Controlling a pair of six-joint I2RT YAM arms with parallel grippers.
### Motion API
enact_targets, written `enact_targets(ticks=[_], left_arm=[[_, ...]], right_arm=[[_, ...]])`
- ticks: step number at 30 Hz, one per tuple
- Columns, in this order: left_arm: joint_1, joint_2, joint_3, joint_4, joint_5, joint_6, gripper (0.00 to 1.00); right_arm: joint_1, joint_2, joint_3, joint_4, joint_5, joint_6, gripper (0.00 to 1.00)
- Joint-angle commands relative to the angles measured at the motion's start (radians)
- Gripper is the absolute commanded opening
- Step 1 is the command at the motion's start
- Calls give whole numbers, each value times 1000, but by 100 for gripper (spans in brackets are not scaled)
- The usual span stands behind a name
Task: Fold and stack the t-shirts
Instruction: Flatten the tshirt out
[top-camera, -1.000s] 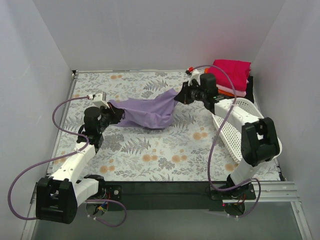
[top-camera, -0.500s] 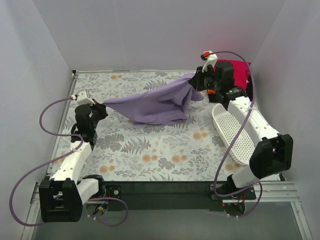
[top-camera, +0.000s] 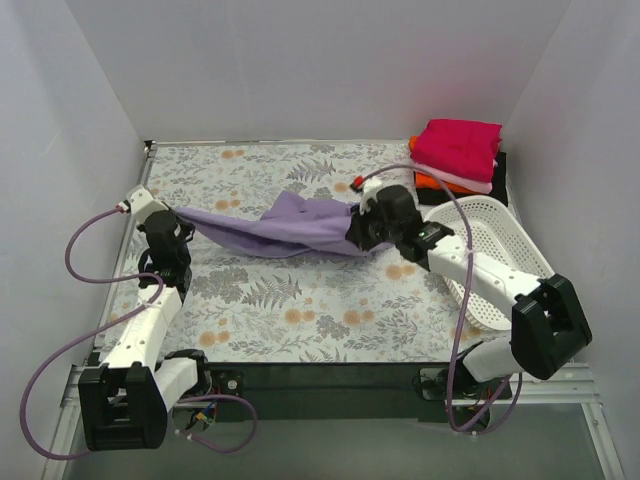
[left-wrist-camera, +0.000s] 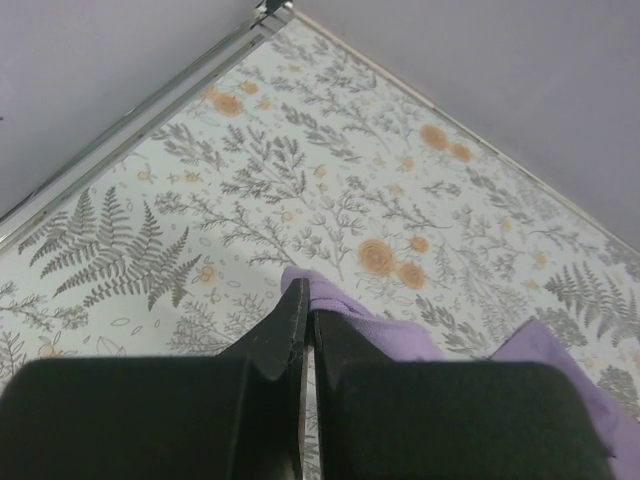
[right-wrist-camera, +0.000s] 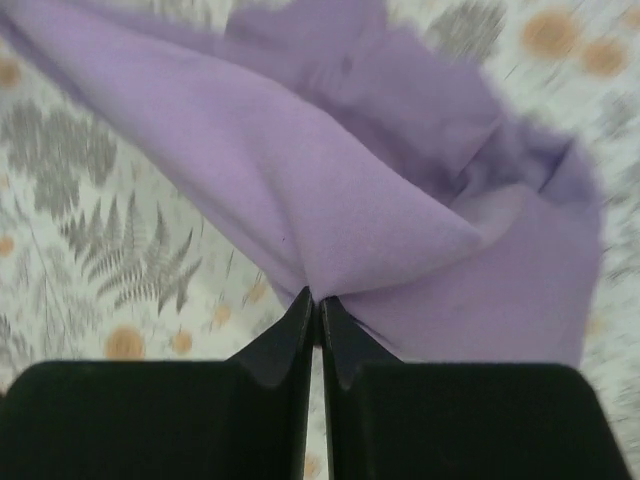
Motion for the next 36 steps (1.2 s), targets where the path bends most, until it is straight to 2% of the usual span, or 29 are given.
enact_targets(ticks=[1, 4, 5, 7, 8, 11, 15, 22, 28, 36], left_arm=[[10, 24, -14, 39, -95, -12, 0], [10, 50, -12, 48, -116, -18, 0], [10, 56, -12, 48, -129, -17, 0], [10, 67, -12, 42, -140, -10, 0], [10, 65, -12, 42, -147, -10, 0], [10, 55, -23, 51, -152, -4, 0], [10, 51, -29, 65, -141, -1, 0], [11, 71, -24, 65, -117, -4, 0], [11, 61, -30, 64, -103, -6, 0], [11, 58, -37, 65, -97, -4, 0]], right_arm=[[130, -38, -100, 9, 144, 53, 1], [195, -56, -134, -68, 135, 64, 1], [206, -51, -134, -97, 100, 38, 7], [224, -41, -119, -164, 83, 26, 26], [226, -42, -118, -169, 103, 22, 46], [212, -30, -79, -183, 271, 18, 64], [146, 28, 42, -160, 296, 7, 68], [74, 254, 174, -114, 278, 10, 61], [-7, 350, 190, -62, 192, 16, 59], [-41, 421, 188, 6, 65, 6, 57]])
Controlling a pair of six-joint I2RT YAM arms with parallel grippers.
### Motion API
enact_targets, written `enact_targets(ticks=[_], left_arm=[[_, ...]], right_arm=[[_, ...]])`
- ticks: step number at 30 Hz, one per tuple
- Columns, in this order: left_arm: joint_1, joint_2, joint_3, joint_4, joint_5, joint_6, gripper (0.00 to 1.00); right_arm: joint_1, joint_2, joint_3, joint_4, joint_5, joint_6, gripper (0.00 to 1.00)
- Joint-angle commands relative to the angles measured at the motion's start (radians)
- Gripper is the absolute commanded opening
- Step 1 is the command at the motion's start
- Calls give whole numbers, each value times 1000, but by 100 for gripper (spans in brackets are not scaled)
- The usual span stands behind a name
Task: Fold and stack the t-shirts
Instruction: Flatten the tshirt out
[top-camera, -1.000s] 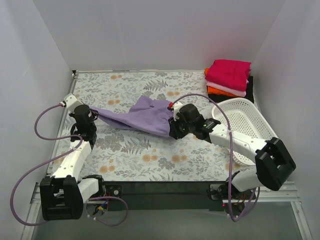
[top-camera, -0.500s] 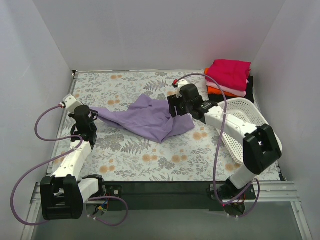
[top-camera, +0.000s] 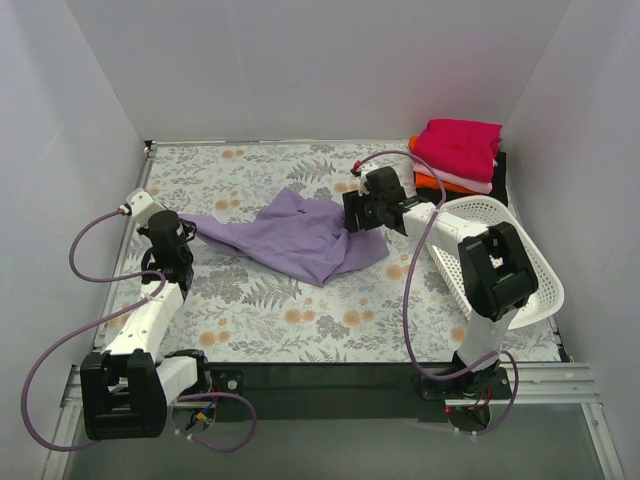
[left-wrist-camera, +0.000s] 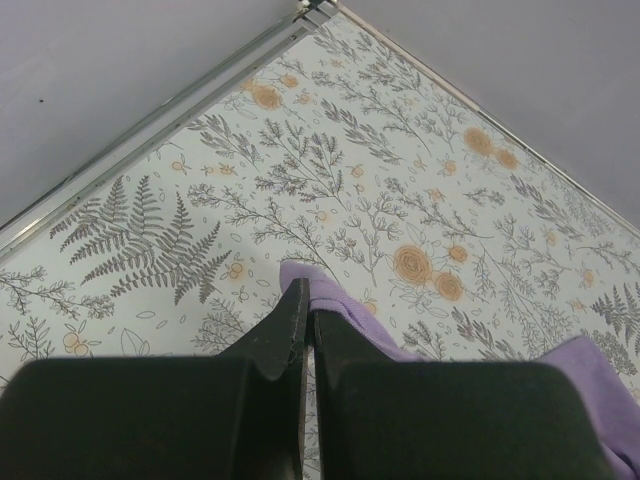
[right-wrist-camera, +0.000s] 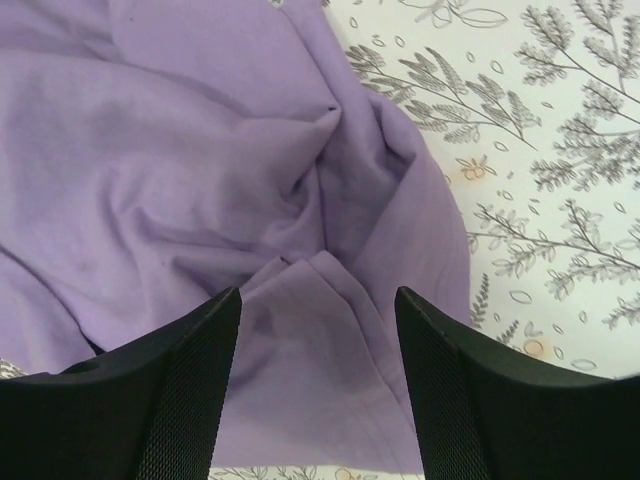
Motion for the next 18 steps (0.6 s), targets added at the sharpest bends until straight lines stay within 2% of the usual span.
enact_targets(ticks=[1, 9, 12, 15, 16, 18], left_arm=[[6, -20, -11, 22, -4, 6, 0], [6, -24, -14, 20, 3, 5, 0], [6, -27, -17, 23, 6, 5, 0], [6, -26, -17, 22, 5, 5, 0], [5, -24, -15, 20, 0, 5, 0], [8, -20, -14, 19, 0, 6, 0]], right_arm=[[-9, 43, 32, 83, -98, -4, 56], [-44, 93, 21, 103, -144, 8, 53], [-51, 101, 18, 110, -159, 9, 47], [-52, 95, 20, 110, -175, 8, 26], [-52, 83, 15, 108, -175, 6, 14], [-52, 64, 7, 108, -170, 5, 7]])
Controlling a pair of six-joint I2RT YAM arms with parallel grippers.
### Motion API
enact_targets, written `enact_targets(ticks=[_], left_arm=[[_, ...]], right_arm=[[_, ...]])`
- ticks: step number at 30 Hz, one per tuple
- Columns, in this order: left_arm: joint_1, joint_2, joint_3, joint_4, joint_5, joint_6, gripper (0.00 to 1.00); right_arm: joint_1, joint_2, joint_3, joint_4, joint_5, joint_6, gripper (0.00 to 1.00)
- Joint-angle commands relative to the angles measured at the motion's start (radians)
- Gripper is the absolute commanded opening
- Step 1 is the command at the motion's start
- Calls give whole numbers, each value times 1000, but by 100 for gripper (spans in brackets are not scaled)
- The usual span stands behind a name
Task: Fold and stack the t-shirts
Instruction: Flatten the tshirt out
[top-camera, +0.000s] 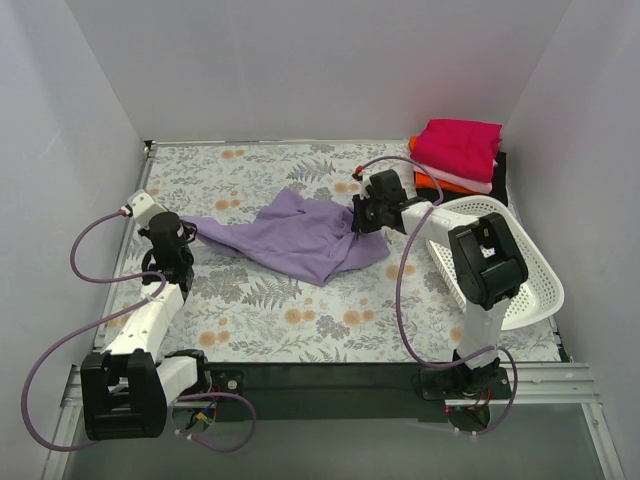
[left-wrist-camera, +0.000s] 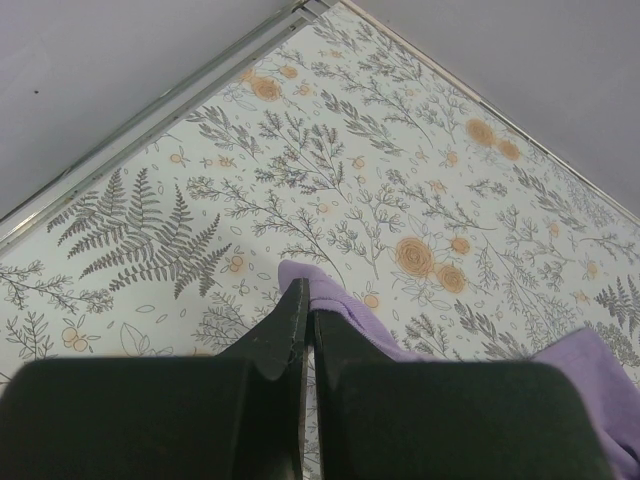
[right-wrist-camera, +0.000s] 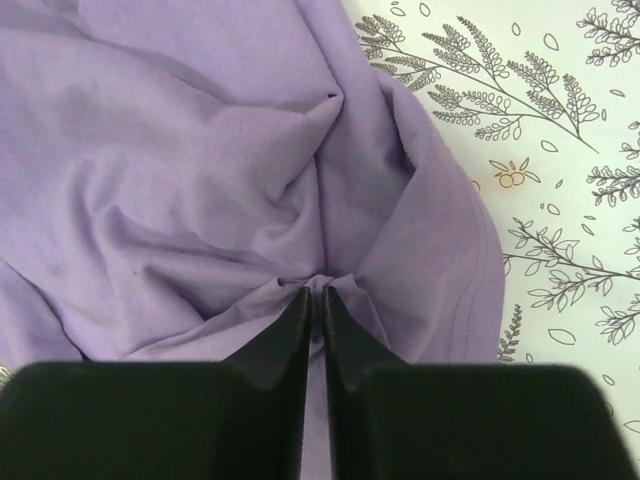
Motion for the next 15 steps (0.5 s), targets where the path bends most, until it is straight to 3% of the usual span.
enact_targets(ticks=[1, 9, 15], left_arm=[[6, -18, -1, 15, -13, 6, 0], [6, -30, -6, 20, -31, 10, 0], [6, 48, 66, 58, -33, 61, 0]], right_arm=[[-3, -68, 0, 40, -8, -5, 1], [-40, -256, -62, 40, 30, -26, 1], [-103, -327, 50, 20, 50, -53, 1]])
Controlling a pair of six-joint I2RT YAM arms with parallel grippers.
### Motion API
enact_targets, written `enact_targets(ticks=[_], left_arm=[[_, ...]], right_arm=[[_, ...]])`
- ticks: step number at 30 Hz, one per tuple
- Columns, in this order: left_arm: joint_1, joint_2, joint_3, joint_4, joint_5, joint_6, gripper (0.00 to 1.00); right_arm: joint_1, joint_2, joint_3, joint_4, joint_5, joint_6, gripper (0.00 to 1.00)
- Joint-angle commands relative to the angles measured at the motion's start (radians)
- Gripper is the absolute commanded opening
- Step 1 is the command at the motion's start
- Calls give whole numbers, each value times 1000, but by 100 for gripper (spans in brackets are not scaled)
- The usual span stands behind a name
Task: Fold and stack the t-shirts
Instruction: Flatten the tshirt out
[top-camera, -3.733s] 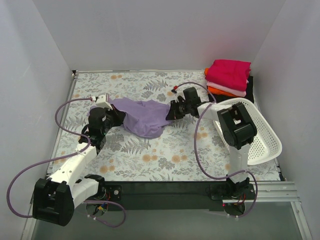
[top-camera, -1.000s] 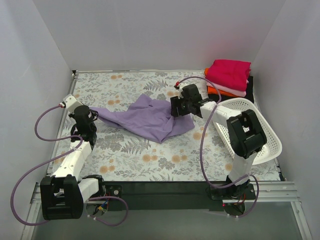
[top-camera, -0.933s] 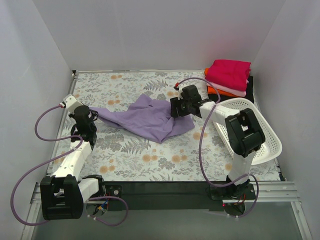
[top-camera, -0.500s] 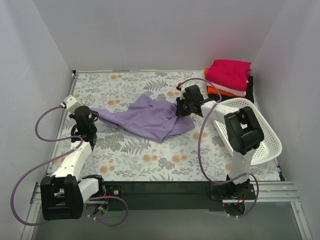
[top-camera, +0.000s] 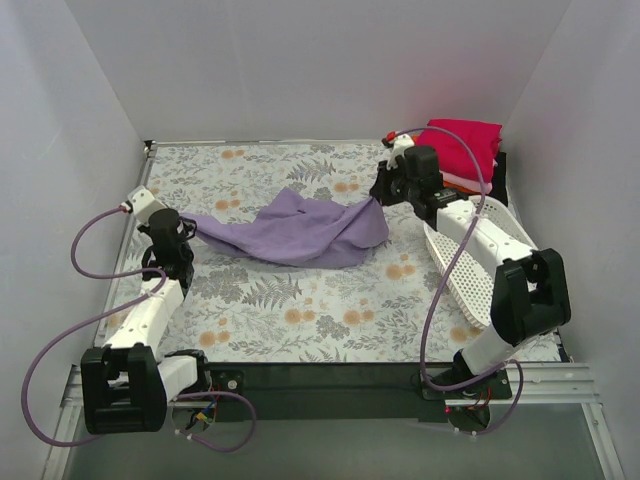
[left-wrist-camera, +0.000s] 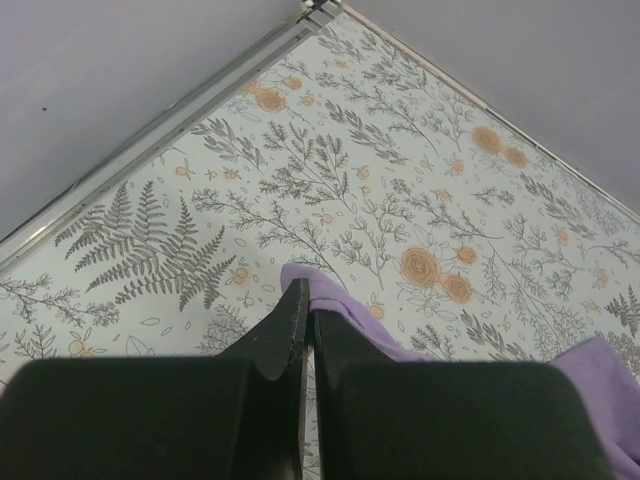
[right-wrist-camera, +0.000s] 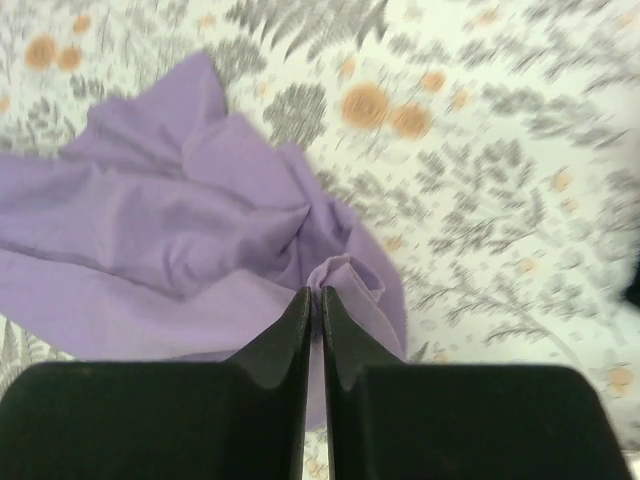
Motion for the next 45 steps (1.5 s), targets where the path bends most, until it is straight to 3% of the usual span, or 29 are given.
enact_targets(ticks=[1, 4, 8, 14, 21, 25, 45], left_arm=[[5, 56, 111, 39, 30, 48, 0], [5, 82, 201, 43, 138, 74, 0], [5, 36, 304, 52, 155, 107, 0], [5, 39, 507, -40, 217, 163, 0], [5, -44, 628, -92, 308, 211, 0], [5, -65, 728, -181, 417, 222, 0], [5, -194, 1013, -394, 675, 125, 0]], right_arm=[[-36, -23, 145, 5, 24, -42, 1], [-44, -38, 270, -41, 51, -69, 1], [-48, -90, 341, -65, 102, -106, 1], [-58, -208, 381, -76, 136, -139, 1], [-59, -397, 425, -125, 211, -200, 1], [-58, -471, 450, -157, 202, -214, 1], [-58, -673, 479, -205, 104, -183, 1]])
